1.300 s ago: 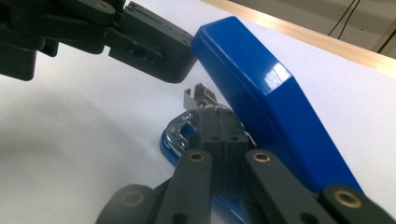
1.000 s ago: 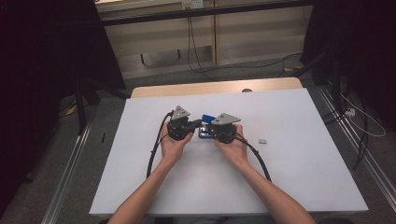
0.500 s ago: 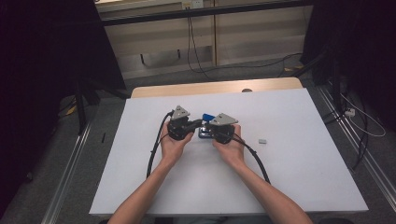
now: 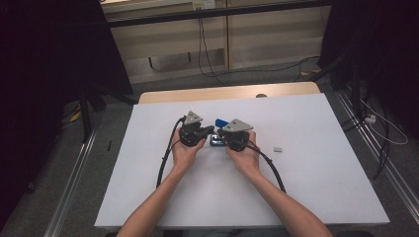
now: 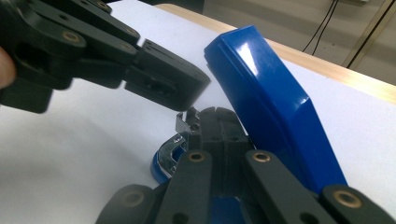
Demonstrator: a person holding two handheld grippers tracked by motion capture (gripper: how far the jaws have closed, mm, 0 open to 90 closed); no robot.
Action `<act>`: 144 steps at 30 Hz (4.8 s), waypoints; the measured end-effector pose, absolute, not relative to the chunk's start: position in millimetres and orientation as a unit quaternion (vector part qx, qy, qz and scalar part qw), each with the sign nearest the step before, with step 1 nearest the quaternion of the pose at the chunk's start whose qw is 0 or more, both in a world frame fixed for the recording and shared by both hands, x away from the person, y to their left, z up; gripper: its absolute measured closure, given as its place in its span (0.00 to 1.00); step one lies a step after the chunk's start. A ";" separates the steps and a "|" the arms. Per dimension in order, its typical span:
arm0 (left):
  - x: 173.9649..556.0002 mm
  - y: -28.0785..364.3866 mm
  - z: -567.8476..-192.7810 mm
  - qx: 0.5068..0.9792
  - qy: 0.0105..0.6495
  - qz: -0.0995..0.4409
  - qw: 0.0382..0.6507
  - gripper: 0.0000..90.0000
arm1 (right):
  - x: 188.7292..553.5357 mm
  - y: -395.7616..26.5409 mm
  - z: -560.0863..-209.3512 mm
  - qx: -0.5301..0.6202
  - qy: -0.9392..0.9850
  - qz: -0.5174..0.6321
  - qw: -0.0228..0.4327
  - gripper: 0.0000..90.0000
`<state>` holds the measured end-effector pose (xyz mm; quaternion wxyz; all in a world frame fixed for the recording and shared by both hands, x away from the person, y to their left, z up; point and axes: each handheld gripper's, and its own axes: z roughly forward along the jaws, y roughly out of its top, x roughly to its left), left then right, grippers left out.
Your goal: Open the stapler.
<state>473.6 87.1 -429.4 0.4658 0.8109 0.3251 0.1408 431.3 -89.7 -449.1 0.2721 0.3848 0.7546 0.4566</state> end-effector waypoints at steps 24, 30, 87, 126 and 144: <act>475.5 79.5 -438.1 0.822 0.318 0.145 0.450 1.00 | 431.0 -90.7 -448.3 0.383 0.757 0.455 0.272 1.00; 475.5 79.9 -439.1 0.821 0.317 0.141 0.453 1.00 | 430.9 -91.1 -448.2 0.383 0.755 0.457 0.273 1.00; 474.0 82.4 -450.5 0.821 0.305 0.151 0.458 1.00 | 427.4 -93.9 -435.6 0.401 0.719 0.468 0.322 1.00; 473.5 81.8 -450.8 0.822 0.300 0.155 0.458 1.00 | 420.2 -125.8 -420.9 0.413 0.707 0.463 0.338 1.00; 472.3 81.8 -451.5 0.821 0.299 0.160 0.460 1.00 | 415.3 -146.9 -421.1 0.414 0.708 0.455 0.347 1.00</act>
